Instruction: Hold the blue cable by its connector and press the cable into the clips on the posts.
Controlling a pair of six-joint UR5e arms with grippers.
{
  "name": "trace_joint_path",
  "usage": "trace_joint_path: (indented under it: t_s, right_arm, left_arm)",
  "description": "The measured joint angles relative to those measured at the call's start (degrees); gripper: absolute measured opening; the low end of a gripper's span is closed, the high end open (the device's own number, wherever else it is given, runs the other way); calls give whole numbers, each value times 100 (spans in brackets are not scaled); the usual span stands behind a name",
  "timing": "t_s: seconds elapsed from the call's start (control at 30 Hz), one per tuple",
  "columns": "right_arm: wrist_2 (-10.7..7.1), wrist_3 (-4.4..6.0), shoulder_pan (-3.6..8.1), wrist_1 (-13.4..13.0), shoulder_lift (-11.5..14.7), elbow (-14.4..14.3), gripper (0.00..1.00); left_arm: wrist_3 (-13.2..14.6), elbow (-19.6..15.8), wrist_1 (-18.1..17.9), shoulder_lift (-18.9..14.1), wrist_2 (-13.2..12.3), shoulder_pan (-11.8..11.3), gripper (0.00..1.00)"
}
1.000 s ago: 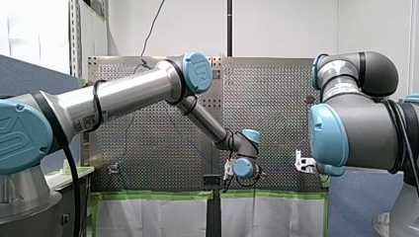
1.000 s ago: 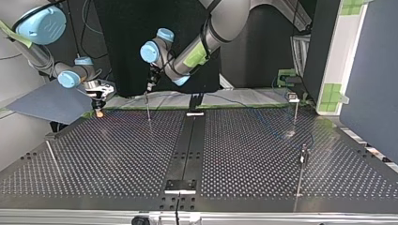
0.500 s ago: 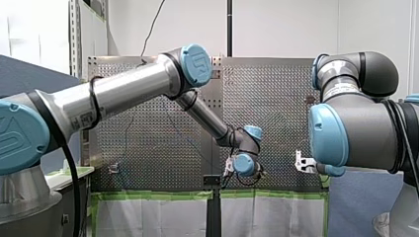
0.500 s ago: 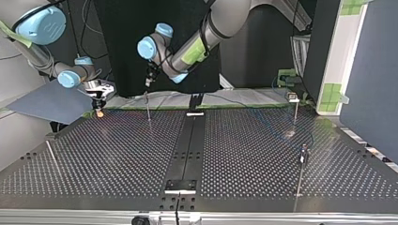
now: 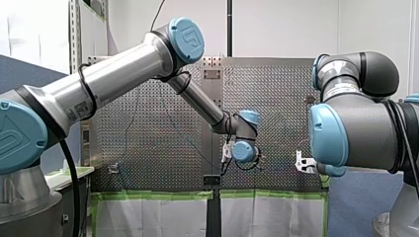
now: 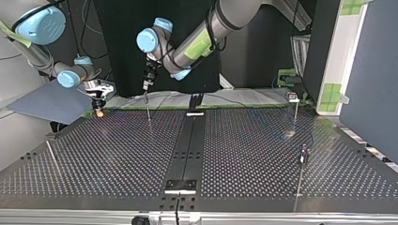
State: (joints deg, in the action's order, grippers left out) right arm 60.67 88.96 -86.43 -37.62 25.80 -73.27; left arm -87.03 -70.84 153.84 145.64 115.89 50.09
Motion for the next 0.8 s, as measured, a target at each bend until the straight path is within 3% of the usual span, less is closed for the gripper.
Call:
trace_joint_path:
  t_s: [0.3, 0.8]
  right_arm:
    - [-1, 0, -13, 0, 0, 1, 0]
    - [-1, 0, -35, 0, 0, 2, 0]
  left_arm:
    - [-25, -524, -448, -524, 293, 41, 100]
    - [-249, -1298, -870, -1299, 391, -30, 100]
